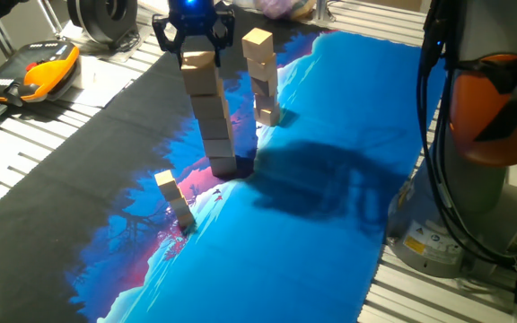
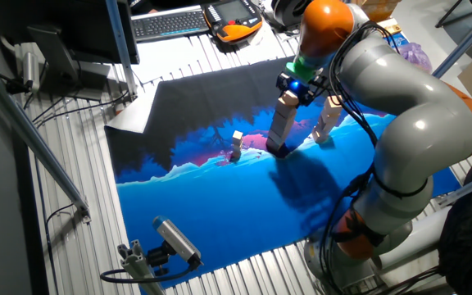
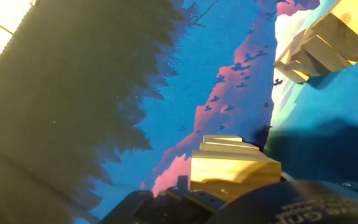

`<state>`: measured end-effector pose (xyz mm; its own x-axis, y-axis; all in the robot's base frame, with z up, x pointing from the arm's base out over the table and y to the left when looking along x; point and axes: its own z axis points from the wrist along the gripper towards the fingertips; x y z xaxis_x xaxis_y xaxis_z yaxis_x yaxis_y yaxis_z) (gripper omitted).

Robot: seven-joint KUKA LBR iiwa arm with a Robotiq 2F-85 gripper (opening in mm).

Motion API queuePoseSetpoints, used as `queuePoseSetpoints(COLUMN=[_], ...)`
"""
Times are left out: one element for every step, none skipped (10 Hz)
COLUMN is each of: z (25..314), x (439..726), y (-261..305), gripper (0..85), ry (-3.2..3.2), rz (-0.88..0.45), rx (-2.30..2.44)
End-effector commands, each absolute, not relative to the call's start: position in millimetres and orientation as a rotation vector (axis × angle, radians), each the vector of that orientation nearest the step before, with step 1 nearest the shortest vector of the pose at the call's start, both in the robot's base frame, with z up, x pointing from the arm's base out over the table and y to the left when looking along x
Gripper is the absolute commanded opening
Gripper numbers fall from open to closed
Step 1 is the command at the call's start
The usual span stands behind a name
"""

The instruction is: Stack the blocks in a vertical line of five

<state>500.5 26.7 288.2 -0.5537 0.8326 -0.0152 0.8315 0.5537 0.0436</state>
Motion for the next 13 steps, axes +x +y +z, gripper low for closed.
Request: queuePoseSetpoints(z=[288.2,287.8,287.5,287.2,286.9,286.7,286.7,286.7,286.7,286.9,286.9,287.0,287.4], x=[500.6,500.5,500.3,500.4,500.6,501.0,501.0,501.0,501.2,501.4,501.5,502.1,503.2], y=[26.7,27.0,27.3,27.5,27.5,27.5,27.5,27.6,27.7,28.1,28.4,29.4,31.0], gripper=[0.0,0.0,0.0,17.0,17.0,17.0,17.0,34.0,34.0,34.0,34.0,51.0,51.0], ry=[2.740,2.734,2.731,2.734,2.736,2.735,2.736,2.736,2.735,2.738,2.735,2.732,2.722], rz=[0.048,0.044,0.025,0.016,0.007,-0.007,-0.013,-0.017,-0.027,-0.035,-0.043,-0.058,-0.075], rx=[1.472,1.480,1.486,1.490,1.494,1.496,1.497,1.499,1.499,1.500,1.499,1.500,1.505])
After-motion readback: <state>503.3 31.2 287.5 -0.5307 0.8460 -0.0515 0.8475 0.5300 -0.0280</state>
